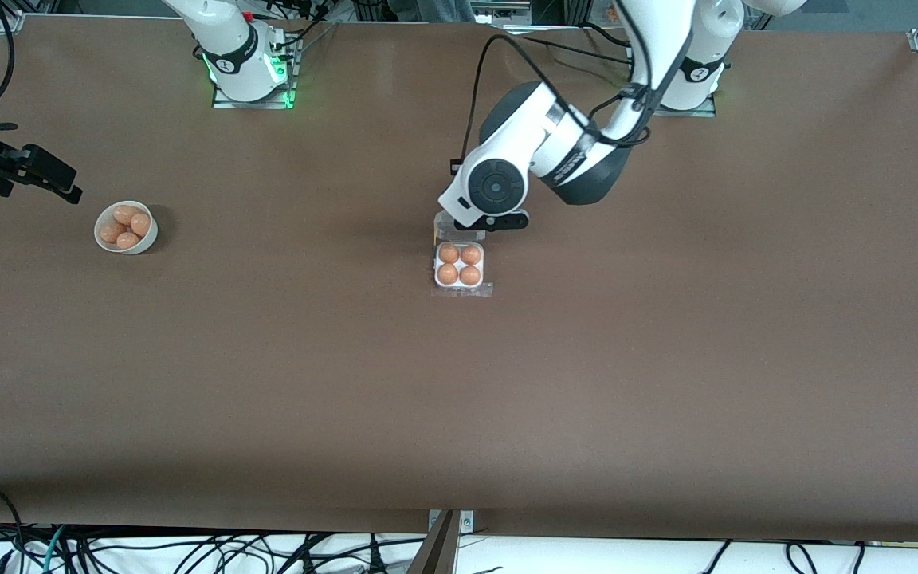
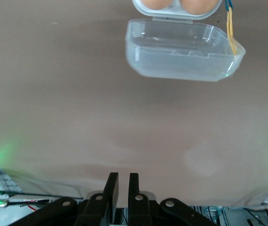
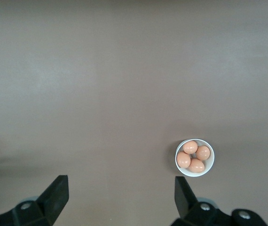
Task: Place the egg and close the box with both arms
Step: 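Swing the egg box lid shut with the left gripper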
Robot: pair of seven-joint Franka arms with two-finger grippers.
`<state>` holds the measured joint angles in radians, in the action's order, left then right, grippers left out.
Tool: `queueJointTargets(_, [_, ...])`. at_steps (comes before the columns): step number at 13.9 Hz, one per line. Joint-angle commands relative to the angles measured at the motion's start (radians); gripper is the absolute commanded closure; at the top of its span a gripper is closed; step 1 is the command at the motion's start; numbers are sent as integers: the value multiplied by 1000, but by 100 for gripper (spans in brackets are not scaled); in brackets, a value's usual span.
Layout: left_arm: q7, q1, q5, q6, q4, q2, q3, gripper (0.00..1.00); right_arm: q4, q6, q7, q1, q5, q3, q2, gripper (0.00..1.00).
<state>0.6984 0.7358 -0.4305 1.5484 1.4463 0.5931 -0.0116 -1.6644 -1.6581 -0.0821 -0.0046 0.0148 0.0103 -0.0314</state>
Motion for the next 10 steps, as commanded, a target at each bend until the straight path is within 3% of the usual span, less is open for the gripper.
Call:
queueJointTargets(1, [12, 30, -19, 44, -17, 37, 16, 87, -1, -12, -11, -17, -9, -21, 2, 0])
queueJointTargets(10, [46, 54, -10, 232, -18, 116, 18, 87, 2, -11, -8, -17, -13, -19, 4, 0])
